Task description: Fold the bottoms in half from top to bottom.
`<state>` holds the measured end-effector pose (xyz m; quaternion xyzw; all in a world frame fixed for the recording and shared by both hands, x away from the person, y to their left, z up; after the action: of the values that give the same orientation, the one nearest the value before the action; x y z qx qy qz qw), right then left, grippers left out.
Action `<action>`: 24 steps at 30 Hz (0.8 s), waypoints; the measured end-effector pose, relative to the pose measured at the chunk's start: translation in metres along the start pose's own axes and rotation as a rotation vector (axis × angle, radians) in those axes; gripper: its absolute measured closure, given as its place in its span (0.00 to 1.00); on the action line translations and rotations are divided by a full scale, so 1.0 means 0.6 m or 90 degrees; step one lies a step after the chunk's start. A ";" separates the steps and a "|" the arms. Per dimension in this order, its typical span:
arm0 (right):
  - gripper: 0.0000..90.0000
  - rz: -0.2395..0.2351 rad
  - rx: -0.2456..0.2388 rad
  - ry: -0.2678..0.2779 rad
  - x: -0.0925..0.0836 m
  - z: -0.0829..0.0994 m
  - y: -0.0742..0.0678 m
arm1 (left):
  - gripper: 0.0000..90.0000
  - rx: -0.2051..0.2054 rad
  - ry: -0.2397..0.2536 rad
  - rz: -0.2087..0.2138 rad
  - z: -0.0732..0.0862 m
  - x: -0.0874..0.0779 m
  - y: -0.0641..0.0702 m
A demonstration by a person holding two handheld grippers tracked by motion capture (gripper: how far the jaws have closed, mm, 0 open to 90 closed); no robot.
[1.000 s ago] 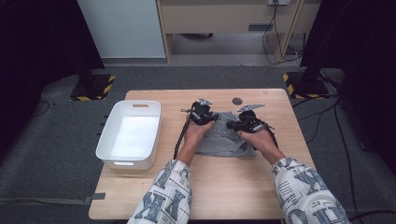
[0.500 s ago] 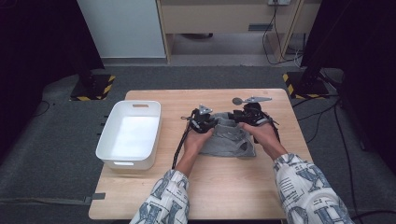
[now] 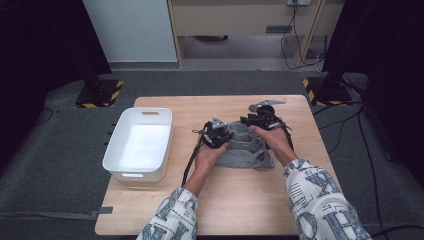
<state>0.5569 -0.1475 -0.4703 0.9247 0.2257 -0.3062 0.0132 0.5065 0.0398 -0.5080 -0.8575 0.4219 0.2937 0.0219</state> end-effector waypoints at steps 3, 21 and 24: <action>0.63 -0.004 0.003 -0.001 0.003 -0.003 -0.003 | 0.92 -0.003 0.000 0.005 0.005 -0.003 0.001; 0.96 -0.024 -0.086 -0.065 -0.024 0.047 -0.019 | 0.82 0.011 0.004 0.017 0.029 -0.048 0.025; 0.97 -0.025 -0.081 -0.056 -0.031 0.046 -0.017 | 0.73 0.015 0.014 0.014 0.028 -0.056 0.029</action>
<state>0.5238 -0.1502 -0.4812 0.9033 0.2617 -0.3315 0.0757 0.4696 0.0576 -0.5008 -0.8554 0.4353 0.2796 0.0244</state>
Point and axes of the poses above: each handheld gripper's, and its own axes: x roughly forward along the jaws, z roughly out of its underside, y roughly to its right, the point moved 2 cm from there along x, roughly forward along the jaws, and after that the axes turned 10 degrees about z, right-handed, at the moved point
